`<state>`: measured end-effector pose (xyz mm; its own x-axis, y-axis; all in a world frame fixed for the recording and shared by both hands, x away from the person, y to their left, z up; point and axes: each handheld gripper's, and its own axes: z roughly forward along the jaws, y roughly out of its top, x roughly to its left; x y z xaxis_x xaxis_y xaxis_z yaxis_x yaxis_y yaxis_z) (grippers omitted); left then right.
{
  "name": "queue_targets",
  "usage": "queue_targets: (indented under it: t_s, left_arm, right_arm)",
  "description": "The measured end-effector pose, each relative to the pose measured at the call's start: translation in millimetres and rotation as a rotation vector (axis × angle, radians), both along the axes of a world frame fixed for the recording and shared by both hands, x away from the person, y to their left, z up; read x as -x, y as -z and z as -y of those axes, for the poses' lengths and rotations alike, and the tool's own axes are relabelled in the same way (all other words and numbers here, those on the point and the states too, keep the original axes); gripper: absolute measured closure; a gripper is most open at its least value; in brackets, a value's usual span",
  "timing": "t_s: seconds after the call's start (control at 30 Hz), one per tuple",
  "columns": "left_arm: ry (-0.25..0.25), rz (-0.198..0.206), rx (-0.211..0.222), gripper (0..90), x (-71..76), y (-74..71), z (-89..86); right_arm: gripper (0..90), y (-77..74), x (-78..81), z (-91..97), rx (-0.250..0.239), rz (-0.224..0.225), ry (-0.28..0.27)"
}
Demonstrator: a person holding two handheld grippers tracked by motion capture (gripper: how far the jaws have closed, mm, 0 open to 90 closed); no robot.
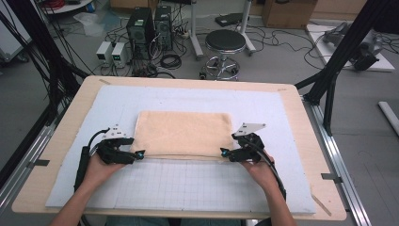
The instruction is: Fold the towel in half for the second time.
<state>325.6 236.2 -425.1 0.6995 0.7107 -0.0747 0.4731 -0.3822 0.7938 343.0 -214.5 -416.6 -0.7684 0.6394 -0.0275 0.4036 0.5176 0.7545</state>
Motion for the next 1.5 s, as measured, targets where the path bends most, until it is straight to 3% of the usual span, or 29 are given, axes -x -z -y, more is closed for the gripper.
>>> queue_targets:
  t_s: [0.43, 0.73, 1.23, 1.5]
  left_arm:
    - [0.010, 0.043, 0.020, 20.1, 16.7, -11.1, -7.8]
    - [0.016, 0.037, 0.014, 16.8, 21.3, -11.4, -12.8]
    - [0.018, 0.042, 0.027, 12.0, 47.4, -14.9, -21.8]
    - [0.008, 0.049, 0.027, 11.9, 59.5, -16.1, -28.6]
  right_arm:
    - [19.5, -2.3, 15.9, 18.0, -0.055, 0.012, 0.035]
    - [16.1, -3.9, 24.5, 26.5, -0.071, 0.021, 0.056]
    - [12.2, -5.3, 43.6, 35.8, -0.089, 0.048, 0.057]
    - [12.1, -5.5, 51.2, 41.4, -0.105, 0.036, 0.070]
